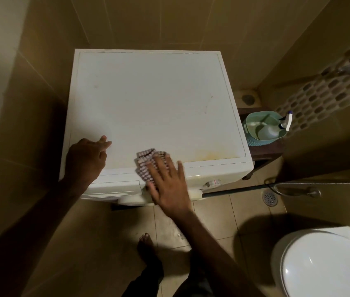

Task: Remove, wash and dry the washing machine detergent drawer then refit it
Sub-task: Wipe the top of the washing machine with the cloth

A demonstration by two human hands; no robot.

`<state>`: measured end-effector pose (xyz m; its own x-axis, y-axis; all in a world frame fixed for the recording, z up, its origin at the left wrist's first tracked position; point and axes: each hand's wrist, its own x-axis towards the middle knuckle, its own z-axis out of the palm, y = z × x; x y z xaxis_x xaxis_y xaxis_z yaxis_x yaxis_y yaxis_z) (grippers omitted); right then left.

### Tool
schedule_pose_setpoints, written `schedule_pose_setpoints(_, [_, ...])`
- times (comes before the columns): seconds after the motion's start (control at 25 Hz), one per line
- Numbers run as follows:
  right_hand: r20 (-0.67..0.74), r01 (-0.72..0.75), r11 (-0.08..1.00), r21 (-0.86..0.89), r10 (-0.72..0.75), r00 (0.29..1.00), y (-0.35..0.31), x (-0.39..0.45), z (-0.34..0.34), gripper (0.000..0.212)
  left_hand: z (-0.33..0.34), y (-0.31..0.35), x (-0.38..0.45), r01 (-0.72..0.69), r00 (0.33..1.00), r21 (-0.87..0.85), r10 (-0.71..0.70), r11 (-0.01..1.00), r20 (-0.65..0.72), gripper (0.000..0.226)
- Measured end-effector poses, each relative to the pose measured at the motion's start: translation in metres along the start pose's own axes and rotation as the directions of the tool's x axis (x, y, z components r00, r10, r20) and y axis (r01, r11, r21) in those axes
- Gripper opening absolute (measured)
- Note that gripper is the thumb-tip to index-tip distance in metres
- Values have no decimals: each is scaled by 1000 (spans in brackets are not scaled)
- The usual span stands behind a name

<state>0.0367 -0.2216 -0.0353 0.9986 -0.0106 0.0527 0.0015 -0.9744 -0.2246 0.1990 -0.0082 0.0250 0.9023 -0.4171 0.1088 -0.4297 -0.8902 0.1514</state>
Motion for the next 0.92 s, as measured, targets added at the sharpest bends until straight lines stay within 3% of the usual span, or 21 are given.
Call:
schedule_pose_setpoints(0.08, [2, -96, 995, -27, 96, 995, 44, -6, -10, 65, 1, -1, 0, -12, 1000, -41, 12, 999, 15, 35])
schedule_pose_setpoints(0.16, [-4, -337, 941, -18, 337, 942, 72, 1, -22, 65, 0, -6, 1, -3, 999, -124, 9, 992, 50, 40])
schedule_pose_setpoints(0.28, [-58, -480, 877, 7, 480, 876, 45, 45, -21, 69, -2, -19, 3, -12, 998, -205, 26, 979, 62, 43])
schedule_pose_setpoints(0.36, [-28, -361, 932, 14, 361, 932, -4, 69, -10, 71, -1, -28, 4, 18, 996, -259, 5, 966, 86, 44])
schedule_pose_setpoints(0.44, [33, -130, 991, -9, 131, 991, -56, 73, 3, 69, -3, -35, 6, 142, 983, -373, -85, 917, 165, 43])
schedule_pose_setpoints(0.48, [80, -7, 1000, -22, 9, 997, -77, 67, 8, 68, -5, -40, 5, 210, 969, -447, -126, 869, 212, 43])
schedule_pose_setpoints(0.56, [128, 160, 987, -6, -158, 979, -87, 48, 11, 67, -11, -50, -3, 295, 955, -505, -236, 811, 179, 42])
schedule_pose_setpoints(0.64, [118, 191, 981, 43, -194, 974, -68, 42, 6, 65, -18, -60, -20, 349, 926, -462, -375, 815, 38, 41])
schedule_pose_setpoints(0.76, [75, 8, 1000, 21, -9, 997, -44, 70, 2, 64, -6, -78, -46, 413, 878, -488, -478, 769, -10, 46])
schedule_pose_setpoints(0.8, [64, -59, 998, 37, 56, 996, -49, 91, 3, 64, 1, -84, -53, 462, 843, -569, -536, 680, 45, 47])
schedule_pose_setpoints(0.92, [73, -34, 997, 74, 29, 997, -94, 153, 13, 67, 7, -88, -64, 490, 697, -857, -662, 159, 276, 45])
